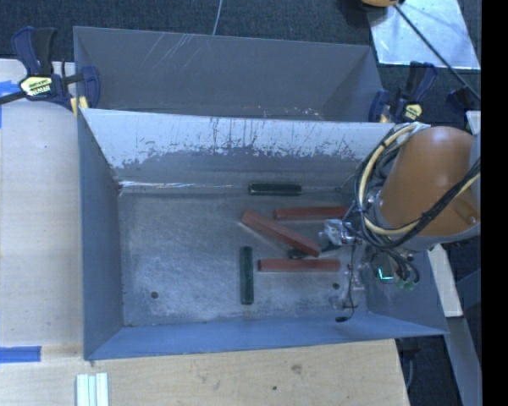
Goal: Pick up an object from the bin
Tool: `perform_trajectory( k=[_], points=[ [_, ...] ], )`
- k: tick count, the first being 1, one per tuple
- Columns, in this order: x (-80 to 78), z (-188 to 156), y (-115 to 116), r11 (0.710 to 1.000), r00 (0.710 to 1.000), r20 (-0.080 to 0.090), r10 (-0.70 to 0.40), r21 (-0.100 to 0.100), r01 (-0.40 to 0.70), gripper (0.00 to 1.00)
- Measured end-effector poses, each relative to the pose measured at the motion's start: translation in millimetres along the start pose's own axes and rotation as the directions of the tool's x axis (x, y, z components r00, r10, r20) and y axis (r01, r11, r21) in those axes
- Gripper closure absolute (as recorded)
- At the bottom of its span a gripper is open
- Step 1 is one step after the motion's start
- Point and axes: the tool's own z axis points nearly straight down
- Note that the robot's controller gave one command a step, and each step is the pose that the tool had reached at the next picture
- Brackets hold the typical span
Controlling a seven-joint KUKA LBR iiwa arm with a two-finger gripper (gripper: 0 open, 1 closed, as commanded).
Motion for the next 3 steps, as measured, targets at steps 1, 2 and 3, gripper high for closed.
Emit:
perform_trajectory(
  k=[1,2,3],
  points=[
    [-2.0,-3.5,0.2,1.000,1.000,0.008,-0.003,0.001,0.003,0.00],
    [-77.8,64.6,49.1,0.999,0.998,0.016,0.054,0.000,-0.054,0.00],
    [-120.6,98.6,68.6,0.994,0.994,0.008,0.111,-0.002,-0.111,0.00]
  ],
)
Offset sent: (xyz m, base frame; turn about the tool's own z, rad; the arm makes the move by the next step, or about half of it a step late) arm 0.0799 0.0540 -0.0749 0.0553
